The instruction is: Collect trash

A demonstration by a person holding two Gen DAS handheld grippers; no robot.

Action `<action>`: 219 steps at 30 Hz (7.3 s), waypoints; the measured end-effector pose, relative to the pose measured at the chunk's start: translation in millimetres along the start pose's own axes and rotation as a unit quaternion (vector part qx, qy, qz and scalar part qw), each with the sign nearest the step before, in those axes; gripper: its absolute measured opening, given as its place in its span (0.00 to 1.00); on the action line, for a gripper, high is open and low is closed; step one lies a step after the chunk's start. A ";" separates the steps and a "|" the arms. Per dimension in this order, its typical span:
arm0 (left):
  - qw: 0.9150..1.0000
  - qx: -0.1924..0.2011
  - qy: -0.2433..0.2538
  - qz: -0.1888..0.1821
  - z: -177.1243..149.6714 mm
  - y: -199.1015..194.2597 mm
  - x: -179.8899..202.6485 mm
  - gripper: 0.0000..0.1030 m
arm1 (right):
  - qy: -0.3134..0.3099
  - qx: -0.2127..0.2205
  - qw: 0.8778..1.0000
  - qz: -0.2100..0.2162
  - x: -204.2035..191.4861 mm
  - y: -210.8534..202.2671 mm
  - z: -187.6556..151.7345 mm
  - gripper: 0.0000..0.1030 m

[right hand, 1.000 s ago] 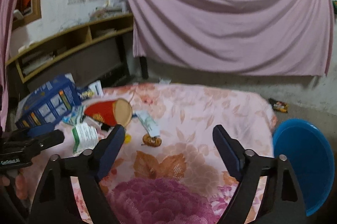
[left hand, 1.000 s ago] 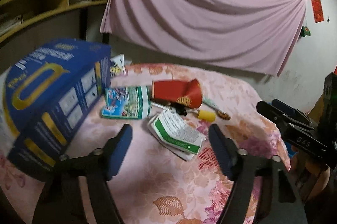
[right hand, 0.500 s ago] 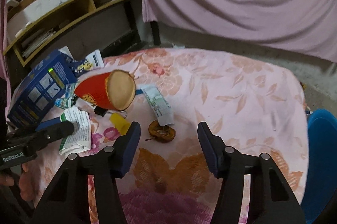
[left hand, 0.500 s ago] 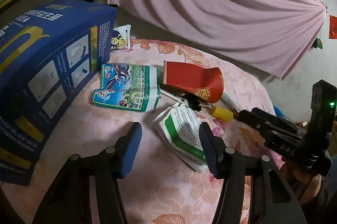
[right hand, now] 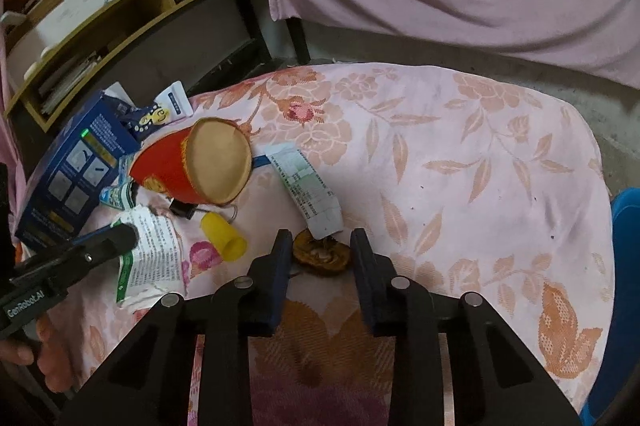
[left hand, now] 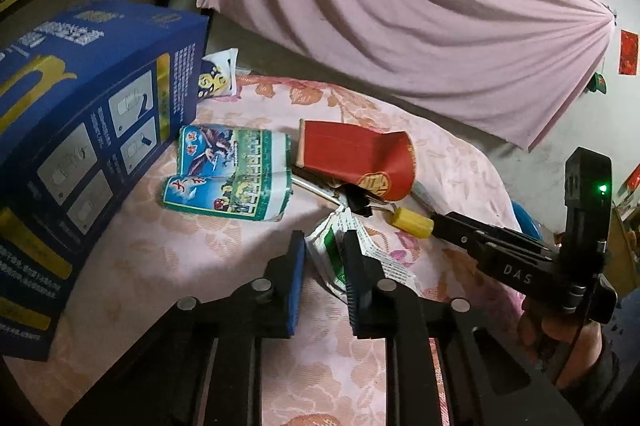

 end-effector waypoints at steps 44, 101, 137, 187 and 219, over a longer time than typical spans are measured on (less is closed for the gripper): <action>0.938 0.279 0.196 -0.067 -20.3 -156.9 184.0 0.04 | -0.023 0.393 0.915 -0.082 -14.8 -273.9 -96.6 0.26; 0.950 0.043 0.286 -0.115 -1.2 60.6 399.7 0.14 | 0.230 0.293 0.916 -0.148 258.5 -222.4 -141.1 0.29; 0.943 0.282 0.170 -0.052 47.8 -160.0 181.8 0.98 | 0.089 0.437 0.885 -0.139 70.2 -301.4 -53.4 1.00; 0.985 0.016 0.032 0.168 19.7 2.8 -29.9 0.75 | -0.075 0.021 0.996 -0.032 -4.9 2.7 34.4 0.58; 0.982 0.026 0.037 0.181 16.3 5.8 -24.9 0.03 | -0.065 -0.003 0.998 0.013 -7.0 -4.2 6.4 0.20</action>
Point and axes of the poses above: each gripper's, at about its wrist camera, not at the fingertips, and y roughly the way its jaws point, x to its right, z to its top, the point moved 10 cm from there along y, roughly the way its jaws point, and after that the axes turned 13 degrees about -x, right-handed, at the moved point
